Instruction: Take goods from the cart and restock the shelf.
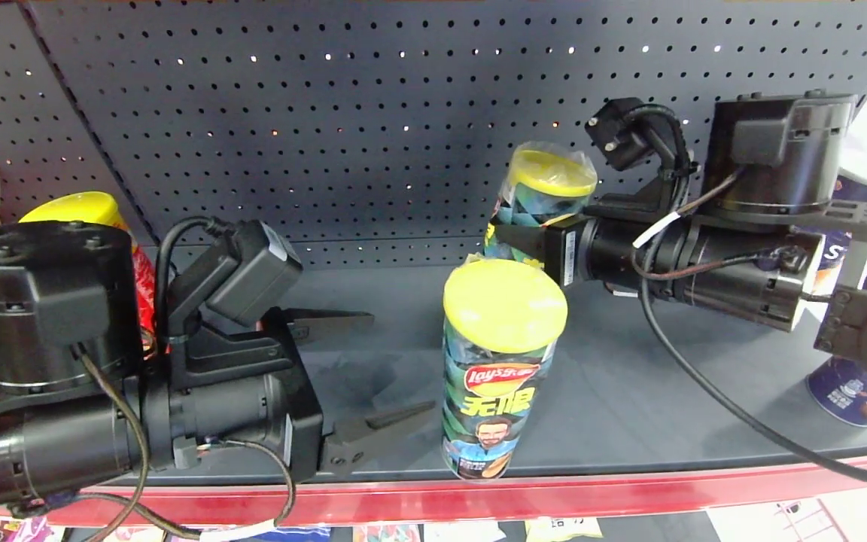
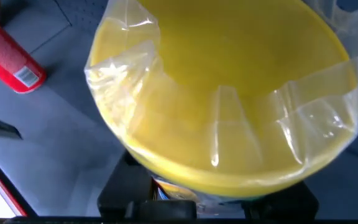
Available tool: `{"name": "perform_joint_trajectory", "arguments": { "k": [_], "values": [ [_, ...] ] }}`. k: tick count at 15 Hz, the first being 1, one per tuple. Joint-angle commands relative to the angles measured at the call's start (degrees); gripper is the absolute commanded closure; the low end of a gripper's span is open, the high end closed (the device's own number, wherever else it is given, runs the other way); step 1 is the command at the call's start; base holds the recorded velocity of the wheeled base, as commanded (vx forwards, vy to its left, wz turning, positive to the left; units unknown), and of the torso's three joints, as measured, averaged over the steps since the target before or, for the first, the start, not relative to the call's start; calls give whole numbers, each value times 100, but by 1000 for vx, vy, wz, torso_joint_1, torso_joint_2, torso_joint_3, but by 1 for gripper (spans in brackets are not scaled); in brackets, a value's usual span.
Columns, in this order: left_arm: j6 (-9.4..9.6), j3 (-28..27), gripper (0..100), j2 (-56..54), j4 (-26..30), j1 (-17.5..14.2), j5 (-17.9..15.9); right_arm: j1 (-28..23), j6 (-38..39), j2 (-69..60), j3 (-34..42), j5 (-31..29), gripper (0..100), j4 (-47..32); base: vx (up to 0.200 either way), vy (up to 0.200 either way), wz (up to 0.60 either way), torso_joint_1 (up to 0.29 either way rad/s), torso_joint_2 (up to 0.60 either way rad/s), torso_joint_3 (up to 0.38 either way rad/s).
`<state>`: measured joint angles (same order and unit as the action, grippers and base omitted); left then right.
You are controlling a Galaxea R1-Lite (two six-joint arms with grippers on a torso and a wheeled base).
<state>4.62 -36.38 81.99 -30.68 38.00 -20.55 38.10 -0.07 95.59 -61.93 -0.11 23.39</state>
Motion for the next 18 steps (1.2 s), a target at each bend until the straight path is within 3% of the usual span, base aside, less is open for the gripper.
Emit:
{"name": "perform_joint_trajectory", "arguments": {
  "k": [1,6,7,18],
  "values": [
    [-5,-19,0,-52,-17,-64,87,58,-10,83,67,11,100,-1,0,0,0,0,0,0],
    [-40,-19,0,-26,-8,-64,157,110,-10,74,102,-33,100,-1,0,0,0,0,0,0],
    [-40,-19,0,-26,-8,-64,157,110,-10,74,111,-42,0,-1,0,0,0,0,0,0],
    [-31,-10,0,-17,-8,-64,166,66,16,-708,779,-24,0,7,0,0,0,0,0,0]
  ]
}}
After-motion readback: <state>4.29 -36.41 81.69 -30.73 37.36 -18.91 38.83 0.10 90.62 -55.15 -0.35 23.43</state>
